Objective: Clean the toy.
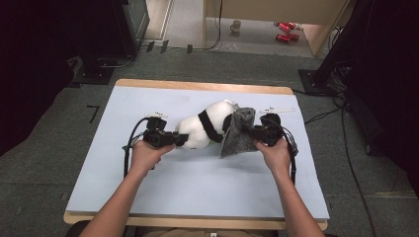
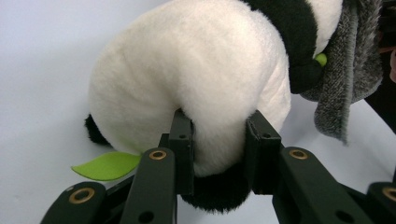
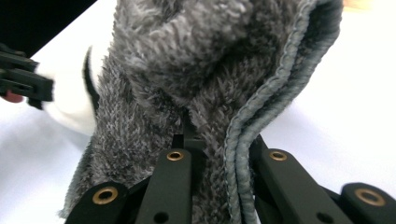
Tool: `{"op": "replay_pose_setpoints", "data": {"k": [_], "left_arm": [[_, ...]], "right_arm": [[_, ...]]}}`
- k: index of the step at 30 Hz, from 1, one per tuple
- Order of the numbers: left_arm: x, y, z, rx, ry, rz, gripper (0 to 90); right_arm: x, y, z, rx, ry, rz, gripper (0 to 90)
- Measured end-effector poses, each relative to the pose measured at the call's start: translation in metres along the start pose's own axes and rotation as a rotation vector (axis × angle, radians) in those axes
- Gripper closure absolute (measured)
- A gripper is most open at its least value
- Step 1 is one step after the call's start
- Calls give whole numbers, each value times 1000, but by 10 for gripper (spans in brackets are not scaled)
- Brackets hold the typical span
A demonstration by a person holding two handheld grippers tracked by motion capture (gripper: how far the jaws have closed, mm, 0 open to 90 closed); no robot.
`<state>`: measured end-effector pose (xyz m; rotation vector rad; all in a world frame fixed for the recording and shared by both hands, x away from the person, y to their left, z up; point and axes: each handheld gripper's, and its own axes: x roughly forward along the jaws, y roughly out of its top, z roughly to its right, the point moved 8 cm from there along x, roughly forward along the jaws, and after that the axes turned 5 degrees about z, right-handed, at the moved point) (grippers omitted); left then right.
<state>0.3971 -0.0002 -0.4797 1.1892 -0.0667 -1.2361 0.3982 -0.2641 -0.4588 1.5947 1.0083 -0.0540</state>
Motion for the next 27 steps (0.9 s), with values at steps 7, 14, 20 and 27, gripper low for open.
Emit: {"op": "replay_pose_setpoints", "data": {"k": [7,14,20,27], "left_arm": [[0,-1,-1,4,15,1,690],[0,0,0,-2,15,6,689],[0,1,0,-24,2,9,688],[-1,3,2,-45,2,20,688]], "right_arm": [[-4,-9,21,23,-81,-26,803],[-30,1,31,33,-116,23,802],[-40,19,3,-11,-45,67,802],[-27,29,-55,-127,83,55,800]]}}
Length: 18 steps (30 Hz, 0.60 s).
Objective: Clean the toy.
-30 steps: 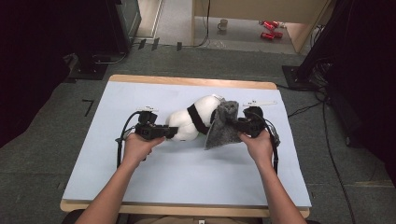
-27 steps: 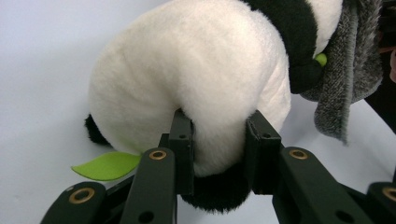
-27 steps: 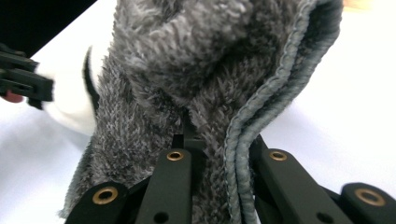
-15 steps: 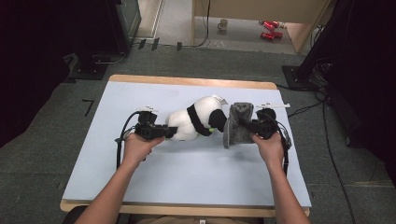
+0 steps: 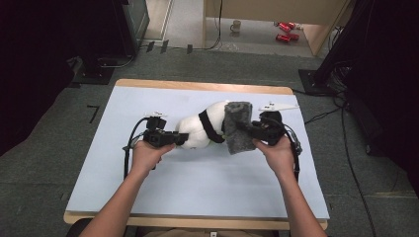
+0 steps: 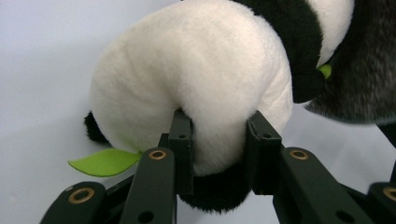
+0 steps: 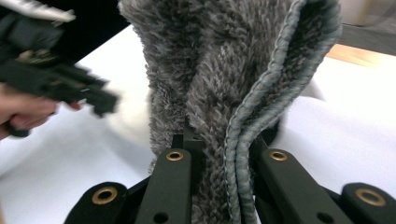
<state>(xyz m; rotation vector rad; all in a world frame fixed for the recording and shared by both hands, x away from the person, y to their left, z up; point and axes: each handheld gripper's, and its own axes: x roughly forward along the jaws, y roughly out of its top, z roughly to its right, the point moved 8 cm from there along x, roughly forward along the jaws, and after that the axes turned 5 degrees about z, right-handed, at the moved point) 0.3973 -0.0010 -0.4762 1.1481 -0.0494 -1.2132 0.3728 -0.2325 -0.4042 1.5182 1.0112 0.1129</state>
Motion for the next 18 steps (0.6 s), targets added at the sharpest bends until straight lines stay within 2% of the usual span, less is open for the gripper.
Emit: {"op": "replay_pose_setpoints", "data": {"k": [7,10,14,16,18], "left_arm": [[-2,-3,8,6,1,-2,688],[-3,-6,12,-5,0,-2,687],[-5,-9,16,-2,13,-4,687],[-4,-12,14,1,29,-3,688],[-4,-13,12,-17,18,3,688]], "right_arm": [[37,-8,-50,-76,134,-70,800],[53,-16,-66,-88,172,-101,798],[76,-33,-74,-128,161,-137,790],[84,-38,-73,-127,156,-134,790],[87,-39,-69,-130,150,-130,791]]}}
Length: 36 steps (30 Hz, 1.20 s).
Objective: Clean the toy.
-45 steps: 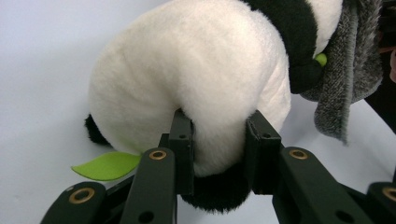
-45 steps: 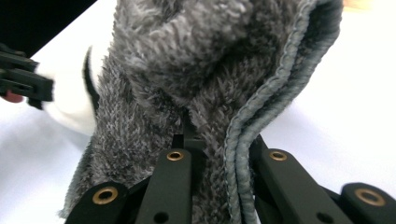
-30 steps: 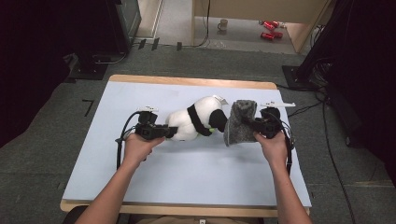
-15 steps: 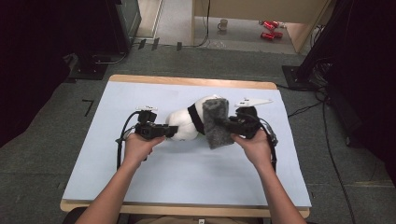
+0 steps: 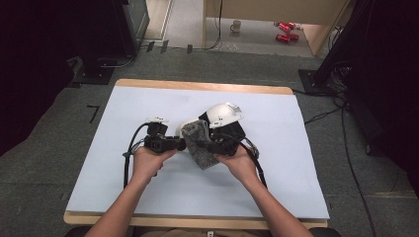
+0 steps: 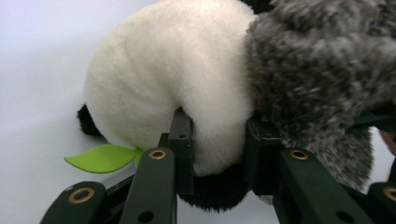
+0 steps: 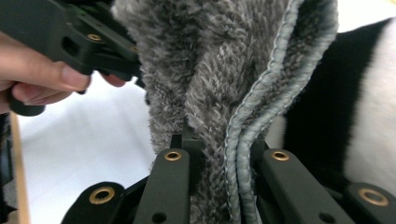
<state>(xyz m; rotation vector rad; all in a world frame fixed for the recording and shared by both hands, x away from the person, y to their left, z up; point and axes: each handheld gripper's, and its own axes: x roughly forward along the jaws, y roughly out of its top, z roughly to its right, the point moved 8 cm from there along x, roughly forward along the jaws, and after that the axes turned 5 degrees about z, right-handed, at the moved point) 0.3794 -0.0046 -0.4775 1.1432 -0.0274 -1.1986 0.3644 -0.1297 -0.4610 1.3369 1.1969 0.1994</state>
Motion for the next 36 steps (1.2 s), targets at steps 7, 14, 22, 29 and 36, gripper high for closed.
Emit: {"op": "replay_pose_setpoints", "data": {"k": [7,14,22,29,36], "left_arm": [[0,-2,1,25,7,9,686],[0,0,-2,16,-2,15,687],[2,2,-3,18,-13,18,686],[5,3,-2,20,-24,9,686],[5,3,-3,25,-26,9,684]], "right_arm": [[-15,0,29,-6,-86,-1,795],[-34,4,47,30,-114,23,798],[-58,3,74,94,-175,58,798],[-74,-11,102,151,-250,70,797],[-80,-19,115,186,-278,69,797]]}}
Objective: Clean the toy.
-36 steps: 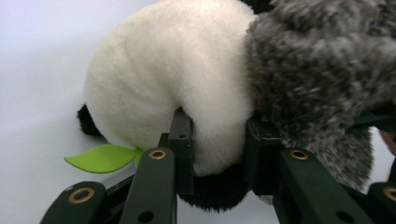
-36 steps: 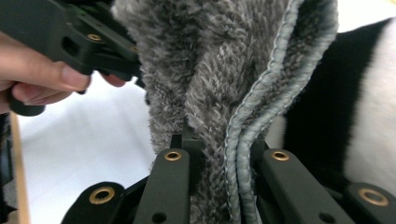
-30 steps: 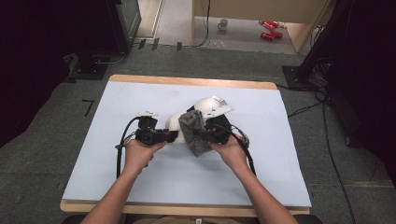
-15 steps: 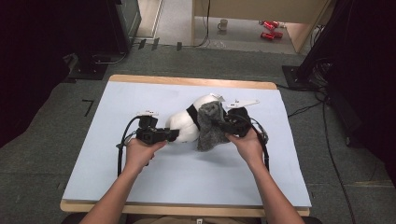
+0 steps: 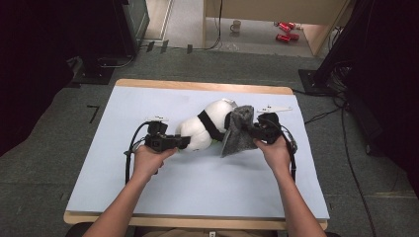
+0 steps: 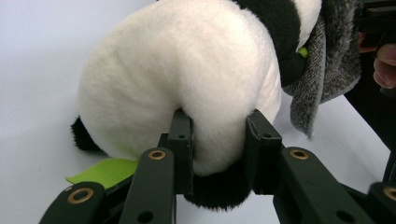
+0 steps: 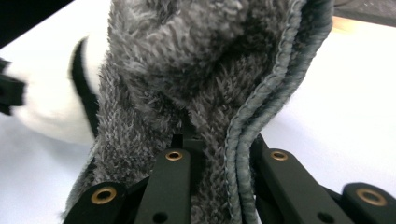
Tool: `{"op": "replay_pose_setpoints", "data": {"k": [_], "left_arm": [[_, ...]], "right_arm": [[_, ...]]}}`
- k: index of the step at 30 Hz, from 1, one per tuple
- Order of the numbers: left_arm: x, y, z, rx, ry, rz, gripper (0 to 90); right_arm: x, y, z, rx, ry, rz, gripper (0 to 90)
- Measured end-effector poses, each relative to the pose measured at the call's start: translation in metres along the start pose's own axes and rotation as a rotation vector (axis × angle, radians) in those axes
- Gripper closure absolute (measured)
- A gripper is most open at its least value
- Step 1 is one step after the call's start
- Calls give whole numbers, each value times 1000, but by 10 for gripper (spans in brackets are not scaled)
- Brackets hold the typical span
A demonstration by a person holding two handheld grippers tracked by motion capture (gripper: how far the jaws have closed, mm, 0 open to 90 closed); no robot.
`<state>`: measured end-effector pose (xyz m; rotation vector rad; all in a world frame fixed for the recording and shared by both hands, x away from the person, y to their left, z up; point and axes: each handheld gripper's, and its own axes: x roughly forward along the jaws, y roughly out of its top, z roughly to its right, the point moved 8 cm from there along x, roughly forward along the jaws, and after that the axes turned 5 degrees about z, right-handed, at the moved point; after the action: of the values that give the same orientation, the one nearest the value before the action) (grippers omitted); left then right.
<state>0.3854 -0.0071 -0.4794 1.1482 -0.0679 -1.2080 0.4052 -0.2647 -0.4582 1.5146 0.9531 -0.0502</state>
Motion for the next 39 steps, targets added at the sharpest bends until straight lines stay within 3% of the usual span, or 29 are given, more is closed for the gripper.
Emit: {"op": "replay_pose_setpoints", "data": {"k": [3,8,11,15,19,24,27,31,34,36,39], "left_arm": [[0,-1,1,21,12,-4,683],[-1,0,0,25,16,-1,681],[-2,1,-2,14,13,4,679],[-3,3,-3,0,16,19,678],[-2,7,4,43,42,33,674],[3,6,18,75,42,46,672],[5,4,24,90,50,43,666],[8,0,26,96,33,30,640],[9,0,28,125,20,27,573],[6,1,28,137,-4,1,525],[-3,8,26,187,2,34,477]], "right_arm": [[-3,-4,8,26,-9,-13,797],[-3,-13,23,31,-70,-37,796],[-10,-8,23,41,-57,-10,796],[-23,9,7,17,-24,43,796],[-29,21,-20,-18,34,72,796],[-21,23,-52,-46,111,63,795],[-12,17,-60,-46,122,46,794],[-7,11,-53,-40,109,34,793],[-6,7,-45,-29,104,28,794],[-5,4,-40,-24,93,23,794],[-6,2,-35,-13,95,23,794]]}}
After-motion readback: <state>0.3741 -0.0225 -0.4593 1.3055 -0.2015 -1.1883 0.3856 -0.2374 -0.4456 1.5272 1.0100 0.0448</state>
